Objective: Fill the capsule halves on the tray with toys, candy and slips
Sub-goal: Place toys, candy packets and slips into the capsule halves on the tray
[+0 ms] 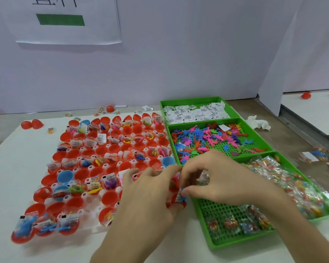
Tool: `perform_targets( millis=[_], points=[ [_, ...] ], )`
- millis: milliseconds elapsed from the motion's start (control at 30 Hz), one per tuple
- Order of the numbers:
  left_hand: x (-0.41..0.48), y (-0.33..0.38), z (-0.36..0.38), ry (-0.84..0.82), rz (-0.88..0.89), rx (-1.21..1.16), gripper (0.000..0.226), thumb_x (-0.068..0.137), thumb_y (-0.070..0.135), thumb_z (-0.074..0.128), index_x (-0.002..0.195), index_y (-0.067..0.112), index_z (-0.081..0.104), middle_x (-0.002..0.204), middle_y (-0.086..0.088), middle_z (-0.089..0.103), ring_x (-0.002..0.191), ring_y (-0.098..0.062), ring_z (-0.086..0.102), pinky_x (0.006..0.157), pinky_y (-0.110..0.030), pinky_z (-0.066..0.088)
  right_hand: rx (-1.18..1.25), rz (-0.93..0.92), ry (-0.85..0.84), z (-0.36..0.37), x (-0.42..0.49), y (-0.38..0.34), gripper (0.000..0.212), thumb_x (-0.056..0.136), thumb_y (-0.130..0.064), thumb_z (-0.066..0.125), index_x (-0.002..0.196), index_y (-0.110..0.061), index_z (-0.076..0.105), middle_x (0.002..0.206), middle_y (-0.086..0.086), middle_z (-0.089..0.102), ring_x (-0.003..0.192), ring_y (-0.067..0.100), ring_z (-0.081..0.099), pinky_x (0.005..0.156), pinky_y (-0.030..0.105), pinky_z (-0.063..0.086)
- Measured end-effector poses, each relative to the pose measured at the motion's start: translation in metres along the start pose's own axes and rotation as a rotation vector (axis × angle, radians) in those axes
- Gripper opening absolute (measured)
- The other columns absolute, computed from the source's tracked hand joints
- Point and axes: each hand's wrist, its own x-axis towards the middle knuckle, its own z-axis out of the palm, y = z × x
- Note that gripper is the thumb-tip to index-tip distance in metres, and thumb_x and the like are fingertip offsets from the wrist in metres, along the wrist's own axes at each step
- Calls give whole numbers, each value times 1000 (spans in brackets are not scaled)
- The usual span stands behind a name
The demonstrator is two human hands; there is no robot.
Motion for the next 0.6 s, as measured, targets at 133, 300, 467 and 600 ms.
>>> perform_targets(
  millis=[133, 300, 467, 600],
  points=[
    [-1, -1, 4, 20, 19, 0, 59, 84, 56, 54, 131, 53, 18, 117, 30, 57, 119, 1, 39, 98, -34, 5, -42, -8, -22, 6, 2, 1, 6, 82, -20, 79, 81, -26, 75, 77, -15, 71, 77, 3, 66, 71, 18, 51],
    [2, -2, 7, 25, 17, -29, 52, 86, 53, 55, 126, 54, 21, 115, 30, 59, 117, 1, 39, 98, -32, 4, -7, -8, -26, 9, 4, 0, 5, 81, -18, 78, 83, -23, 77, 79, -13, 73, 79, 4, 68, 74, 25, 55],
    [1, -3, 8, 32, 33, -47, 50, 86, 51, 56, 119, 53, 18, 104, 28, 56, 108, -1, 39, 82, -28, 7, -1, 4, -48, 10, 5, 0, 10, 80, -14, 79, 82, -23, 77, 79, -12, 74, 79, 2, 69, 74, 21, 54],
    [2, -4, 9, 26, 39, -42, 47, 85, 50, 55, 118, 52, 21, 97, 27, 51, 103, -2, 38, 75, -28, 5, -55, 9, -49, 12, 5, 0, 14, 79, -11, 78, 83, -25, 76, 80, -13, 73, 79, -1, 67, 72, 14, 51]
  ],
)
